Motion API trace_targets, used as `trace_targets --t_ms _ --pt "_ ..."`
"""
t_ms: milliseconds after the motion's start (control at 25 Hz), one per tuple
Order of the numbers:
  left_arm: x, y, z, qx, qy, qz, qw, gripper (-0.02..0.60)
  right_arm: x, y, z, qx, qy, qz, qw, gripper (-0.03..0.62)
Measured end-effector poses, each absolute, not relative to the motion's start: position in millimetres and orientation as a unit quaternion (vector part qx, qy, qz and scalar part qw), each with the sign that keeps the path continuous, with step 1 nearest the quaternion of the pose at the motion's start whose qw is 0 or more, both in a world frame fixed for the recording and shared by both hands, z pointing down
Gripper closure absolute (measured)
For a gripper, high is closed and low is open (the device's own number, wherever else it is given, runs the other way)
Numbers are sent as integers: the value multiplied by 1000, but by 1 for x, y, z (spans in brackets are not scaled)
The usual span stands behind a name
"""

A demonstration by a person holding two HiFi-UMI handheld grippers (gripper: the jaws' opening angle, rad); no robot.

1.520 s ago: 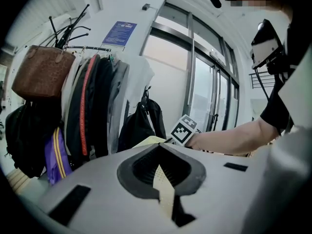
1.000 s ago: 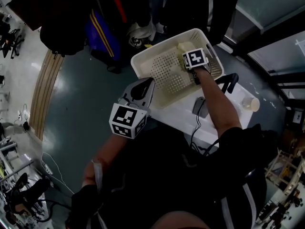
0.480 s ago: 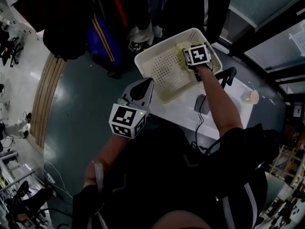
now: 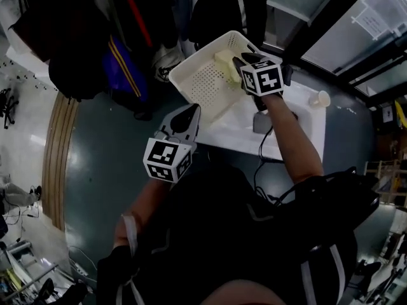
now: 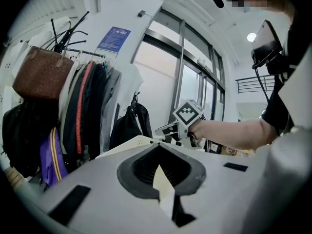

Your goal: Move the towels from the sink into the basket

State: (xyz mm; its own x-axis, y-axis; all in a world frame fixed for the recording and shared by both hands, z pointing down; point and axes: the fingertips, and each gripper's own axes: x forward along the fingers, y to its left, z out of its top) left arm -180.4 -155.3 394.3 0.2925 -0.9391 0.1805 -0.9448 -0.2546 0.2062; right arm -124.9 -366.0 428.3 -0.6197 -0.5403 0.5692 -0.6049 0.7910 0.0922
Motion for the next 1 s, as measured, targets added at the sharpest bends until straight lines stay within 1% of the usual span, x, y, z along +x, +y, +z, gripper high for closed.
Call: trace_targets --t_ms 80,160,320,440,720,1000 --pt "-177 -145 391 800 -585 9 133 578 -113 -348 410 339 -900 47 270 503" --pt "-174 -137 388 809 -574 12 126 578 -102 -328 395 357 -901 45 245 509" --pt "-166 -121 377 827 -552 8 110 578 -78 -283 370 379 -903 44 199 542" --pt "-159 -109 373 834 -542 -1 103 578 -52 -250 354 404 -898 36 167 556" --pt "-144 -94 368 841 -531 -25 103 578 11 -185 344 469 -875 42 114 560" --pt "-106 -109 374 855 -504 -32 116 578 74 -175 356 512 -852 64 93 560"
